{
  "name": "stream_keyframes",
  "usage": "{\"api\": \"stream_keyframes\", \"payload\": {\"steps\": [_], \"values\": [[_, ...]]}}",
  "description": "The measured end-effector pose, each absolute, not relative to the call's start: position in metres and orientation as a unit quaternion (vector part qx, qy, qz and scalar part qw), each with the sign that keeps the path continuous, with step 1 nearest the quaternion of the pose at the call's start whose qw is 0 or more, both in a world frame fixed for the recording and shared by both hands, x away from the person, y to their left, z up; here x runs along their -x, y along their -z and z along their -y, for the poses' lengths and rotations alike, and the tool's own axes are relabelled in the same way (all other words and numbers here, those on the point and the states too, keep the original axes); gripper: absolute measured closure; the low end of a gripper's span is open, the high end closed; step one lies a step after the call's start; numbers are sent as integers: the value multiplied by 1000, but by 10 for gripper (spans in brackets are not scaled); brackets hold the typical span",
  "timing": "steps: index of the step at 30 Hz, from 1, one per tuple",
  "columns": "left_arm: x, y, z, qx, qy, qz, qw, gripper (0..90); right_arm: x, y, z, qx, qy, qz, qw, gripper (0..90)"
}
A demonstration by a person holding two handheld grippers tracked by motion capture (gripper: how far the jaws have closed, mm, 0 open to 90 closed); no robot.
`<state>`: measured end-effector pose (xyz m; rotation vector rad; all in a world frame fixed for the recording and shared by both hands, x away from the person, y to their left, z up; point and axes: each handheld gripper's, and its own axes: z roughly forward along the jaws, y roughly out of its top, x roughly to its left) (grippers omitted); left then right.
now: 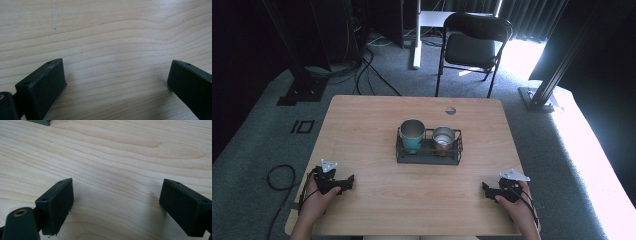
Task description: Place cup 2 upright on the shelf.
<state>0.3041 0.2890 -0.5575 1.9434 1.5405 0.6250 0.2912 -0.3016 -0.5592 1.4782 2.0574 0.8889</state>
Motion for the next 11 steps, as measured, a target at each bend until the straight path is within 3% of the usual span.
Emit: {"api": "stream_keyframes", "payload": {"steps": [11], "values": [[-304,558,-289,-728,-234,-577,288,22,-289,559,301,-543,-321,-741,229,118]]}}
